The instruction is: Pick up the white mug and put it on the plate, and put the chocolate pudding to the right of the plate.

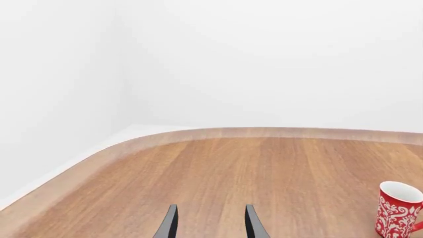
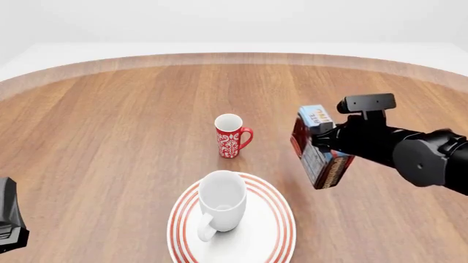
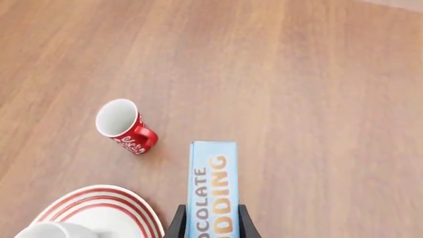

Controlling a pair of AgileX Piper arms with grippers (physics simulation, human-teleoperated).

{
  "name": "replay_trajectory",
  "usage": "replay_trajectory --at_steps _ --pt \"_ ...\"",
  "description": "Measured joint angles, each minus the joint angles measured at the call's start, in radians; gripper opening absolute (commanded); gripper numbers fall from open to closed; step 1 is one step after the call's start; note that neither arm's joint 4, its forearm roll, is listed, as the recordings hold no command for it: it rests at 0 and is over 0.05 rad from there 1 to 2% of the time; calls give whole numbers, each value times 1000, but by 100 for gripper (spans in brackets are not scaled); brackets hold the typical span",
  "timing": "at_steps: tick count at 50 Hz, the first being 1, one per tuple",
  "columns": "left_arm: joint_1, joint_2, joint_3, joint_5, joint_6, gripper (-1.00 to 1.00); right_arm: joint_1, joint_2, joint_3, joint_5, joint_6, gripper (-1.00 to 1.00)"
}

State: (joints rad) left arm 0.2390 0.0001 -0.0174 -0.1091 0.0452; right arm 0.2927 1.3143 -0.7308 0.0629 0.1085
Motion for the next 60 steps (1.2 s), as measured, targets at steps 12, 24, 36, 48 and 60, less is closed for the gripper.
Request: replay_trajectory --at_steps 12,24,36,48,60 --pt "-1 0 2 -1 0 100 -16 -44 41 1 -3 -100" --pt "-1 0 3 -3 1 100 -31 -97 80 12 -12 -100" --pt "-3 0 3 -4 2 100 -47 -154 117 28 -20 -100" --pt "-4 0 4 -4 3 100 -67 -206 156 43 -30 -100" --pt "-4 0 5 -5 4 100 -99 -264 185 71 -56 -100"
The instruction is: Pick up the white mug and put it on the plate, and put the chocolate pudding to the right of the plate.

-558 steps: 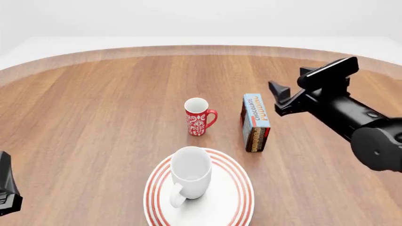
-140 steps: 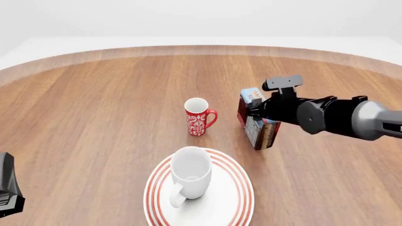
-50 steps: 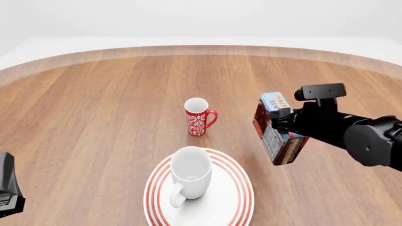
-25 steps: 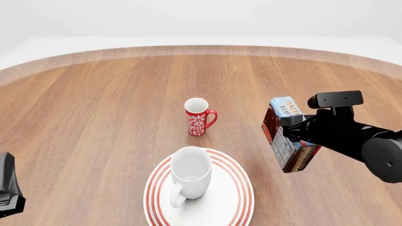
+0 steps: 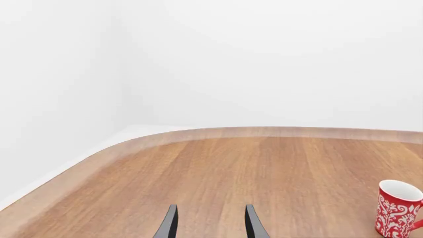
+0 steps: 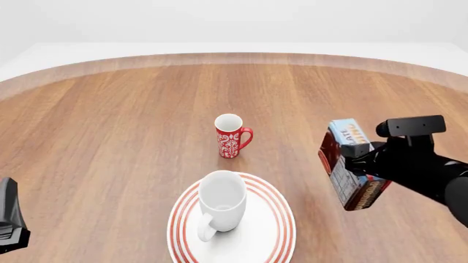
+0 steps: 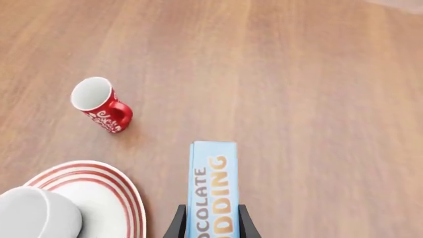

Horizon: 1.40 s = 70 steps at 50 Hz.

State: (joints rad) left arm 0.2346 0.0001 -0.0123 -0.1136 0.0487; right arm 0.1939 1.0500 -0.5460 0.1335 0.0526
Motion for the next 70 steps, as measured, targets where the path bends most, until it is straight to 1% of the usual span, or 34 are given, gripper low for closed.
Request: replay_trajectory --at_steps 21,33,53,70 --pt "0 0 -1 1 1 100 -51 -103 55 53 -34 -100" --pt "-1 0 -2 3 2 100 -72 -138 89 64 -48 -100" --pt "-1 0 -4 4 5 100 -113 -141 166 25 -78 -100" --pt "-2 0 -7 6 6 100 -130 -107 221 -35 -86 -100"
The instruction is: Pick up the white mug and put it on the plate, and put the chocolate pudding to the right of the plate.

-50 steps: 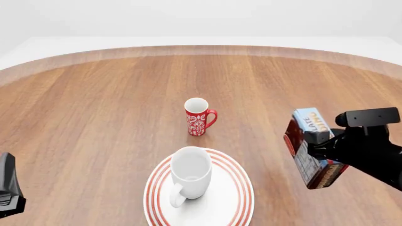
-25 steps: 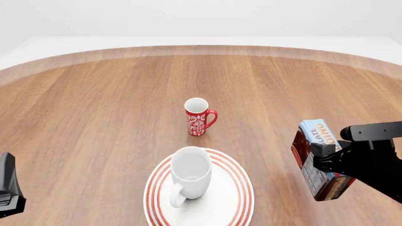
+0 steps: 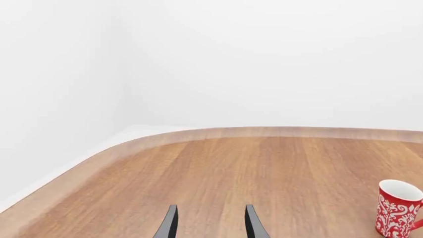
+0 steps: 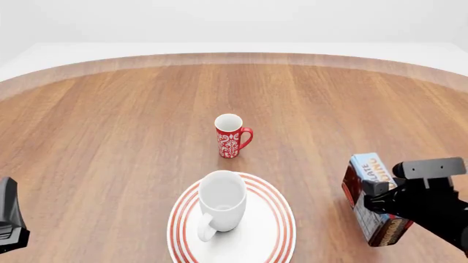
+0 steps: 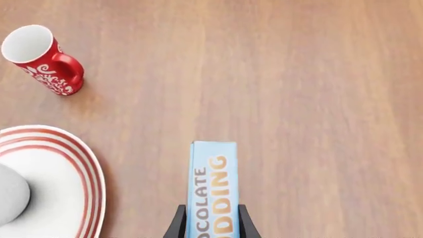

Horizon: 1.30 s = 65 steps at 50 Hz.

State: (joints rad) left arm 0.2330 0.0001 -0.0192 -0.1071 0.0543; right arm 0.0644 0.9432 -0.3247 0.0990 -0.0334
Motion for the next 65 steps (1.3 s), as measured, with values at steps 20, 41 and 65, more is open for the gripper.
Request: replay_trajectory --at_steps 20,41,65 --pt "0 0 -1 1 0 100 -8 30 26 -36 -2 -100" --pt "0 0 0 0 0 100 -5 45 26 -44 15 100" --pt "0 0 0 0 0 100 1 -32 -59 70 59 100"
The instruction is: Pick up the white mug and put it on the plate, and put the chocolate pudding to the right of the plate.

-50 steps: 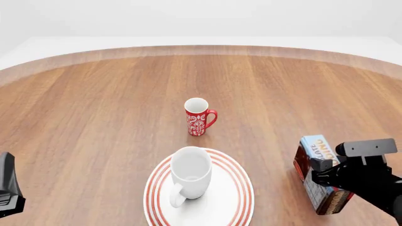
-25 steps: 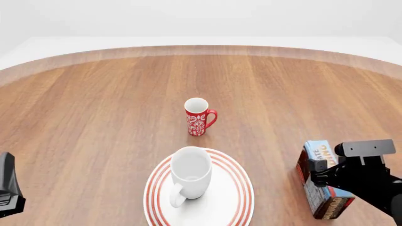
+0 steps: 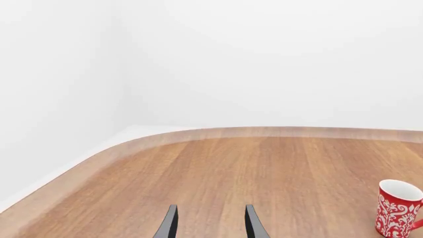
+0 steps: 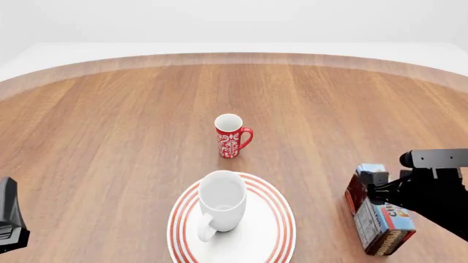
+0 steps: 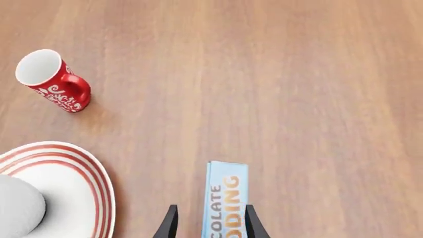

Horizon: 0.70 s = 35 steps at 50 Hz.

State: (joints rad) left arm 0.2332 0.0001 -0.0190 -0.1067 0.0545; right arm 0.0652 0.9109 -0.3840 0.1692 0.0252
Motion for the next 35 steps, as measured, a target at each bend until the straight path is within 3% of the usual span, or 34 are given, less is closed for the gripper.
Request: replay_trajectory --at_steps 35 --pt "0 0 0 0 0 100 15 -245 -206 221 89 100"
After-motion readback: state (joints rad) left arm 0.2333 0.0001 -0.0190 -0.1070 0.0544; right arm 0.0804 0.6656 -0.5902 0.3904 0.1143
